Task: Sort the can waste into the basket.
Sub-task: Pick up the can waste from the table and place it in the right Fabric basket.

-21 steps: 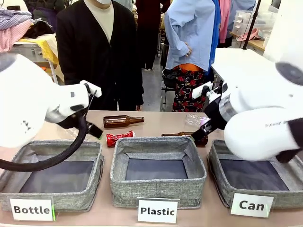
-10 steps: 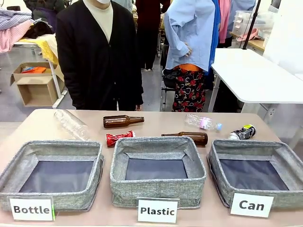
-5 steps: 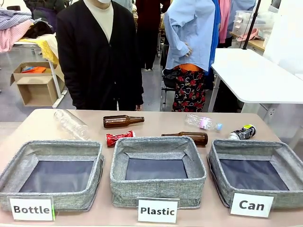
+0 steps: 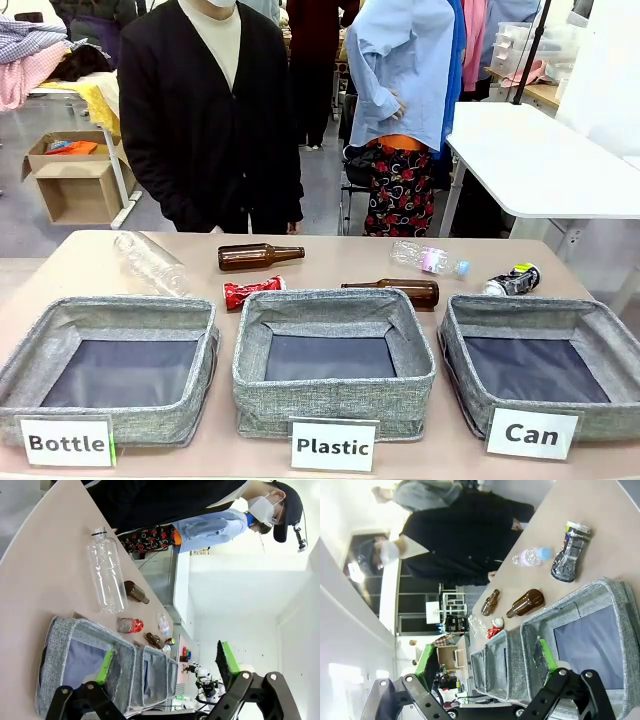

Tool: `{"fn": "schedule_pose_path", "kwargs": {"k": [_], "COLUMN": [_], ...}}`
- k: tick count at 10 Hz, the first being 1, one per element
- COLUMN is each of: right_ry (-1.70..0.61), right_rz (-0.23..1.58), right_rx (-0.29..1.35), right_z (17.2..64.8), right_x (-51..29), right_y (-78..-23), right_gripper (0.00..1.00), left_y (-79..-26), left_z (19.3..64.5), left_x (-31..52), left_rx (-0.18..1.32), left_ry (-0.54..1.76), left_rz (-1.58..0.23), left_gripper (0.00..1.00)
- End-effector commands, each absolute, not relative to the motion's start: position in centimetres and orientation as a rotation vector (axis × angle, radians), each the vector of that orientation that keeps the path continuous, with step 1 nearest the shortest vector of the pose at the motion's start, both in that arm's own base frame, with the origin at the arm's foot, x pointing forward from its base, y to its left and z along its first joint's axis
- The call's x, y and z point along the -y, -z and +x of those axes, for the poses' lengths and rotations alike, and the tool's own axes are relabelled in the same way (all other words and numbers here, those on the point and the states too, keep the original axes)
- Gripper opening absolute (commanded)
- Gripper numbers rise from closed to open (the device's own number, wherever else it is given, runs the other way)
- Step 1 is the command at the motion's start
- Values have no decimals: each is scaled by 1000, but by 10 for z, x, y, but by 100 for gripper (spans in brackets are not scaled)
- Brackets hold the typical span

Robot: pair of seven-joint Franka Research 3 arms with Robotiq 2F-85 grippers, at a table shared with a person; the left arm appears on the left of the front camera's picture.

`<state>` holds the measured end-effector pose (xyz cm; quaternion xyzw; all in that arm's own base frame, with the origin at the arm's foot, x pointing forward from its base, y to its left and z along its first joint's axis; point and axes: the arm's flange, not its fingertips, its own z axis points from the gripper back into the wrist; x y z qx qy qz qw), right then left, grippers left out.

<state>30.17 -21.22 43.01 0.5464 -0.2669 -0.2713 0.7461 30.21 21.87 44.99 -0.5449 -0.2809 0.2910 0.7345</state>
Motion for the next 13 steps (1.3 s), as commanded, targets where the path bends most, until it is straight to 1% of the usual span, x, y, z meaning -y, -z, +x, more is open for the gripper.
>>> {"fn": "schedule_pose_path", "kwargs": {"k": [1, 3, 5, 6, 8, 9, 10, 12, 13], "right_ry": [572, 572, 572, 572, 572, 572, 572, 572, 572], "right_rz": [1208, 1208, 1208, 1208, 1208, 1208, 1208, 1208, 1208], "right_rx": [614, 614, 614, 614, 614, 614, 614, 614, 614], "right_z": [305, 305, 305, 305, 305, 305, 305, 305, 305], "right_x": [213, 213, 213, 213, 213, 213, 213, 213, 213], "right_y": [-430, -430, -430, -430, -430, -430, -430, -430, -430], "right_gripper": [100, 100, 100, 100, 100, 100, 100, 100, 100], "left_y": [-460, -512, -549, -555, -550, -542, -528, -499, -480], "left_z": [305, 328, 357, 380, 418, 429, 441, 462, 464], "left_x": [-231, -192, -139, -95, -15, 27, 73, 138, 160], "left_rx": [641, 680, 692, 674, 627, 589, 585, 573, 510], "left_ry": [-536, -318, -53, 64, 233, 326, 376, 526, 619], "left_rz": [-1126, -814, -639, -560, -421, -364, -271, -164, -159], "left_gripper": [100, 100, 100, 100, 100, 100, 100, 100, 100]}}
